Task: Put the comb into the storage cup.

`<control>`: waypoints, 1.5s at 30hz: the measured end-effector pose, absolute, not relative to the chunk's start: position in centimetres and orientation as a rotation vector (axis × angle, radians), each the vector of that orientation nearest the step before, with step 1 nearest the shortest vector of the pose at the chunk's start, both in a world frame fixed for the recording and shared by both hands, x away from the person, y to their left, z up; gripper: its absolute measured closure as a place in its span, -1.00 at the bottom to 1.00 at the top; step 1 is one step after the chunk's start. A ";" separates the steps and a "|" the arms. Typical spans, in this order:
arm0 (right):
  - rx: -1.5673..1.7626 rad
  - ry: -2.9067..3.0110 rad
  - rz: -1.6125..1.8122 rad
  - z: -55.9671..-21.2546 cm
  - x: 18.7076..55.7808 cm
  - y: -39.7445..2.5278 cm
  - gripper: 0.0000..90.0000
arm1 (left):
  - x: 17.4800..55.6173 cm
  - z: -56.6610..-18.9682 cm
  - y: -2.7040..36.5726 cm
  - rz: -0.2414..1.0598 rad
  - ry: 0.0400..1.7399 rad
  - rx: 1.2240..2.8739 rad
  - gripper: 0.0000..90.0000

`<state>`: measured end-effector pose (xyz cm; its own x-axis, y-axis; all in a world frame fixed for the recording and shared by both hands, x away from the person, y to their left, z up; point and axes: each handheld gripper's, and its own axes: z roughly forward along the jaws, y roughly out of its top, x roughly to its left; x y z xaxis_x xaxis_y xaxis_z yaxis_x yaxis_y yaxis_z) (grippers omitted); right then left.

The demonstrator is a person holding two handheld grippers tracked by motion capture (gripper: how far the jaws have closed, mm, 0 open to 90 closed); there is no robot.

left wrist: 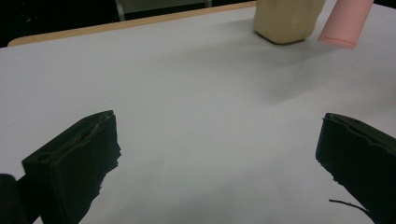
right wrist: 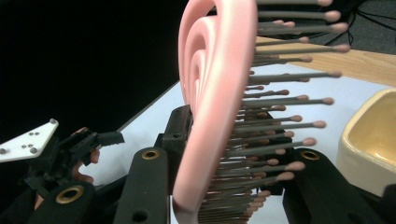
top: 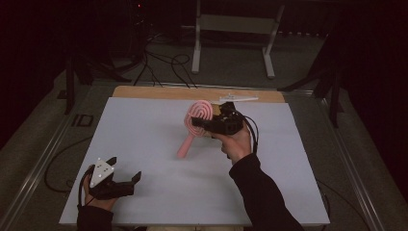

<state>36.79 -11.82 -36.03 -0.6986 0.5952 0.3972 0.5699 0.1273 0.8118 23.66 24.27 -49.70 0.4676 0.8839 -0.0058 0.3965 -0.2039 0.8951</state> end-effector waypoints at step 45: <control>1.289 2.180 1.628 -29.9 42.5 -14.6 0.42 | 24.0 -50.2 23.6 0.675 1.082 1.812 -1.00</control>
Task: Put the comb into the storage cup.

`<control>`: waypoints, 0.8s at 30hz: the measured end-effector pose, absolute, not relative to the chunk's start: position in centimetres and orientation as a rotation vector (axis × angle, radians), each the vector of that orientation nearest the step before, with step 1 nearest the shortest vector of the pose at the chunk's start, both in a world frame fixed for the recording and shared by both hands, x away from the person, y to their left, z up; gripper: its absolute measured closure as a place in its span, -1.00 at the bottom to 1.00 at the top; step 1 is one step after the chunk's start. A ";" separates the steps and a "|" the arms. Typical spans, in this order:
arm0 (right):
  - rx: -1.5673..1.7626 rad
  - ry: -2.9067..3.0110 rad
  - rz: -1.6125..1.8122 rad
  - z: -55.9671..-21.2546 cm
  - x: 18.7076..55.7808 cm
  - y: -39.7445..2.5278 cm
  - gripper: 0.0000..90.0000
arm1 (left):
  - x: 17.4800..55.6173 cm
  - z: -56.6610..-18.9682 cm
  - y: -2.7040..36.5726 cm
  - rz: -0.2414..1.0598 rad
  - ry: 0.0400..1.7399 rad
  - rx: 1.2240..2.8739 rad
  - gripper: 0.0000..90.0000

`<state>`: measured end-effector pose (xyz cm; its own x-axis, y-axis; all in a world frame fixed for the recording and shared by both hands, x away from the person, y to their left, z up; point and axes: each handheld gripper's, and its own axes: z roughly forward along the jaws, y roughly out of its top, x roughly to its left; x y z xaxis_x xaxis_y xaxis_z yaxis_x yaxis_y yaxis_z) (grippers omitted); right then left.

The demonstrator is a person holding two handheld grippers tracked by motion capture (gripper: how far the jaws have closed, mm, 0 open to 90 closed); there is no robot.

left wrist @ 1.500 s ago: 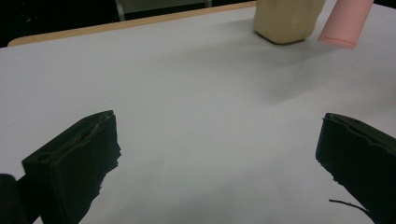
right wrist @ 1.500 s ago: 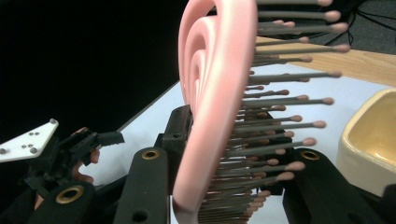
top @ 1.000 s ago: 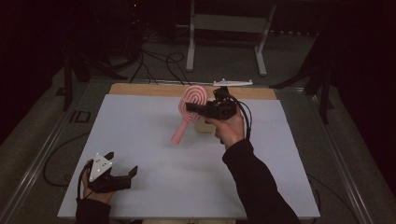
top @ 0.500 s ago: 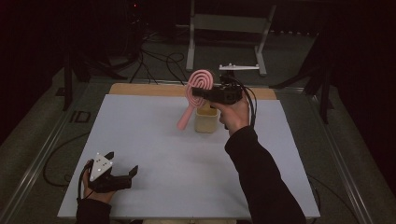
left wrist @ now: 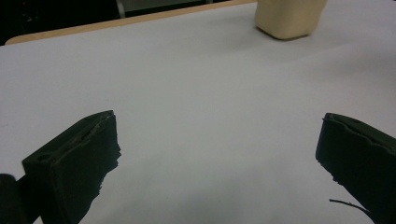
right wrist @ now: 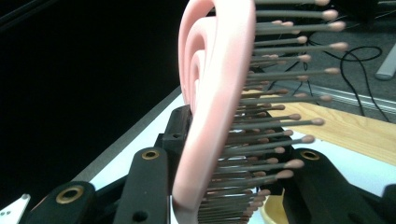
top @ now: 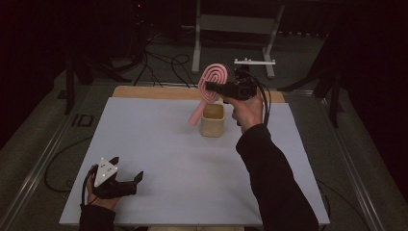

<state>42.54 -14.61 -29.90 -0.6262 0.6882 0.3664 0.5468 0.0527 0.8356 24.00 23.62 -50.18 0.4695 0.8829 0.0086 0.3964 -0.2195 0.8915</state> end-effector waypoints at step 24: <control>1.369 2.045 1.589 -29.1 44.8 -17.5 0.42 | 24.1 -50.2 23.7 0.678 1.082 1.808 -1.00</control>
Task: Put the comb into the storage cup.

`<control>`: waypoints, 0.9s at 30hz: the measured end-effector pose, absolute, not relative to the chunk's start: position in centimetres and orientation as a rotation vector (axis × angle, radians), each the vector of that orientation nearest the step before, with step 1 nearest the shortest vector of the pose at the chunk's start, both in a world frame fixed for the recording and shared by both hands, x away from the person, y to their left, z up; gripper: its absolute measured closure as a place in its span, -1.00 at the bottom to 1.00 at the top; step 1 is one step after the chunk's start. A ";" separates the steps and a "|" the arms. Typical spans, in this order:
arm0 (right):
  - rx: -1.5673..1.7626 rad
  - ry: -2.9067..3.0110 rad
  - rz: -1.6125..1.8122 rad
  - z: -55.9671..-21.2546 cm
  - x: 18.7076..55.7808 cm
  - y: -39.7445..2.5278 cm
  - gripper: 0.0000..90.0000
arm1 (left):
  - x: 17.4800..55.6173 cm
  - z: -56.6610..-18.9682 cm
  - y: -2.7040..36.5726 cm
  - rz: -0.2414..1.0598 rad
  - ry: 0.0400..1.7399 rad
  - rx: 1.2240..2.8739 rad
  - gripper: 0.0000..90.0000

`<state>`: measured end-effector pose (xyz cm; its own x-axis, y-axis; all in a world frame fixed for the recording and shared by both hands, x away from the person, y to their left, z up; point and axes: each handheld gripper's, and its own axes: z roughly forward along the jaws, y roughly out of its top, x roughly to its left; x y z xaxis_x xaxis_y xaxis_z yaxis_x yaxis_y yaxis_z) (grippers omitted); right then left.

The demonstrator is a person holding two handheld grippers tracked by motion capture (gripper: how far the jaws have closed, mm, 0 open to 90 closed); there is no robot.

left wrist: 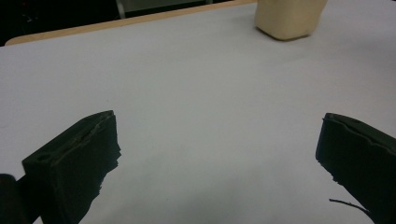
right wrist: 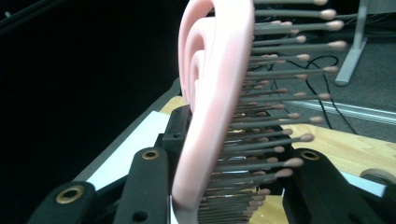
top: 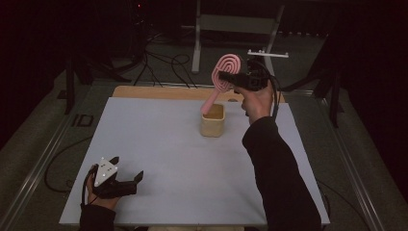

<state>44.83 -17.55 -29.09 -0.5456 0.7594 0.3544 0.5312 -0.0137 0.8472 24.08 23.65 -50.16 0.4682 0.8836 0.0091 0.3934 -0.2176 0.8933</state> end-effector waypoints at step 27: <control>1.426 1.969 1.567 -29.9 46.3 -19.5 0.42 | 24.0 -50.1 23.7 0.682 1.084 1.784 -1.00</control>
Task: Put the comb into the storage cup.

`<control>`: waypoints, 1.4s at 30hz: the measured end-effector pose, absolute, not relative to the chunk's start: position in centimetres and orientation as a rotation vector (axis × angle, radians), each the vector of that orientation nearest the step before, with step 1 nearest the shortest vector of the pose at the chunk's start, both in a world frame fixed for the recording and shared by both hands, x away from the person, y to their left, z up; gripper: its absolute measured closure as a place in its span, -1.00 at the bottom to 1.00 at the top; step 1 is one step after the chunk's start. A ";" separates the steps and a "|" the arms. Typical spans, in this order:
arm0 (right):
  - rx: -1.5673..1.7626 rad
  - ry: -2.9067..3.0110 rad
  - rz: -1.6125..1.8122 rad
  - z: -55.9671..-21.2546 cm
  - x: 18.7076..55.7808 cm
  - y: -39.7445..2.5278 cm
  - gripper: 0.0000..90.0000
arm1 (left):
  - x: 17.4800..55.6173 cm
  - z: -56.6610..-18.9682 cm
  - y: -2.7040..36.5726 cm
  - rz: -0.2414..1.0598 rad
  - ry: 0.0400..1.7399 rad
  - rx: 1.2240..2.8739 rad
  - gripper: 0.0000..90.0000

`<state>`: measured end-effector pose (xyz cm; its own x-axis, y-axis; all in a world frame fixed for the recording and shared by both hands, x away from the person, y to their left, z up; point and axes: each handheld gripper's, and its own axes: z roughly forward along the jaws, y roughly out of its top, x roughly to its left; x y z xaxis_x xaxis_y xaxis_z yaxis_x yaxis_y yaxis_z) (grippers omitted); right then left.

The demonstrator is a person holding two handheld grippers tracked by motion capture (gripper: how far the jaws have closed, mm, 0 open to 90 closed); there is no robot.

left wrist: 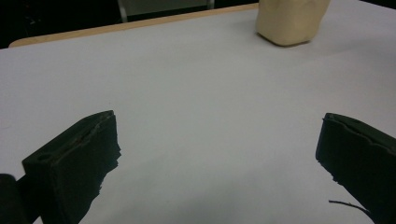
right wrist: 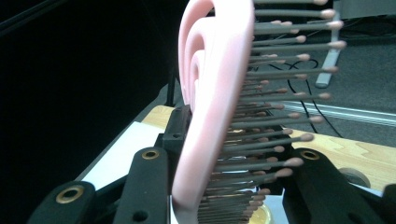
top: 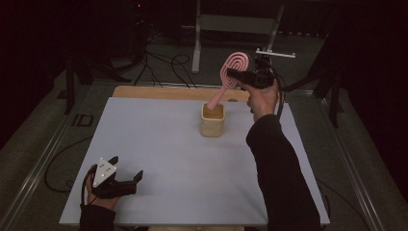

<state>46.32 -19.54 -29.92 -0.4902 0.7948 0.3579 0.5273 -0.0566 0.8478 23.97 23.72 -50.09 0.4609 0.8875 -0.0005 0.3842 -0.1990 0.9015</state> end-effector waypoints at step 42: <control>1.501 2.033 1.504 -33.7 46.9 -18.9 0.41 | 23.9 -50.1 23.5 0.684 1.075 1.801 -1.00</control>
